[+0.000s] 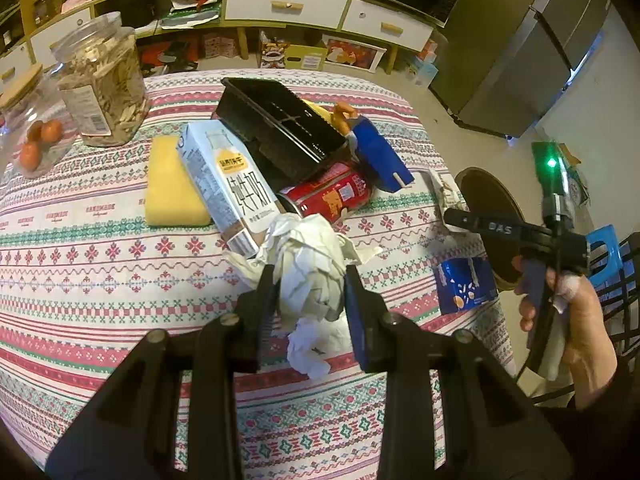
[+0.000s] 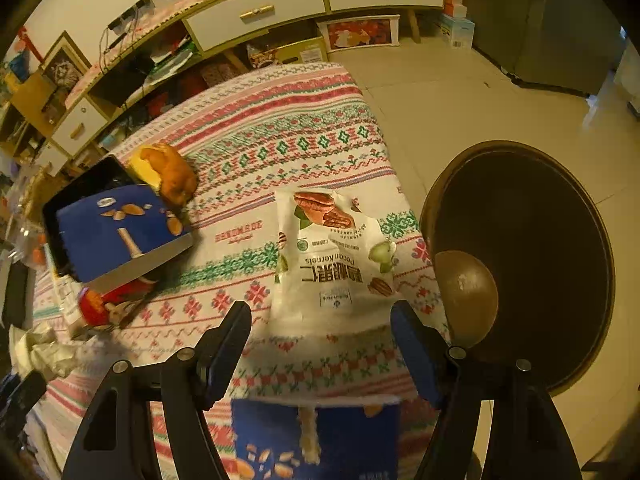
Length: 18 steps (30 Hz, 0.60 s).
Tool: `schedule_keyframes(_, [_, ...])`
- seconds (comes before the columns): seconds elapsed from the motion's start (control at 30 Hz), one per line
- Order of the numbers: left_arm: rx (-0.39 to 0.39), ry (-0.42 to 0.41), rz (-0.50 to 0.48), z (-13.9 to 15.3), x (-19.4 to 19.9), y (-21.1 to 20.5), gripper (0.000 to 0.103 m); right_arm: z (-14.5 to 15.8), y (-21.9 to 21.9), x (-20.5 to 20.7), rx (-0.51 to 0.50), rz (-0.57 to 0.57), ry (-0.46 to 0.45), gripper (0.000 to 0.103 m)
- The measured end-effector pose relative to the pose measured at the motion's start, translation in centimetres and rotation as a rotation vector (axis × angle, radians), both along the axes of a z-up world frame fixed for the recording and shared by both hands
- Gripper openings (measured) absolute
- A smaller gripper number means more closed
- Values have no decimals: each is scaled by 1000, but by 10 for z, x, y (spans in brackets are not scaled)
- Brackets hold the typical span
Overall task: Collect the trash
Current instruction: 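Grasp the white snack wrapper with the right gripper and lift it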
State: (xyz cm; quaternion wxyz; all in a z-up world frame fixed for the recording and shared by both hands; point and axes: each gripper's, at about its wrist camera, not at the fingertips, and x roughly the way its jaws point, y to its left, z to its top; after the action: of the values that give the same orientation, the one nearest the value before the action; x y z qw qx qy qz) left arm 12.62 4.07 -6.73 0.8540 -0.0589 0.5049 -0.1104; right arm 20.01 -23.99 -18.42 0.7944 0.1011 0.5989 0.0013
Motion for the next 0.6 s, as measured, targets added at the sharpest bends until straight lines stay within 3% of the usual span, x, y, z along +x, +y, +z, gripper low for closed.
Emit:
schedule_keyframes(0.17, [7,2,-1,-3,1,-1,34,-13,-6,4,42,-53,14,73])
schedule_keyframes(0.23, [10,2,-4,-4,1,-2,34,-12,-6,6,33,-61,9,67])
schedule_keyframes(0.27, [12,2,-5,-4,1,-2,34,-11,-5,6,31,-57,6,55])
schedule_keyframes(0.33, [16,2,-5,-6,1,-3,34,-10,-4,6,28,-52,7,49])
schedule_keyframes(0.4, [15,1,-6,-6,1,-4,34,-8,-5,7,36,-45,7,35])
schedule_keyframes(0.6, [8,-6,-18,-4,3,-11,34,7,-12,0,45,-30,-18,30])
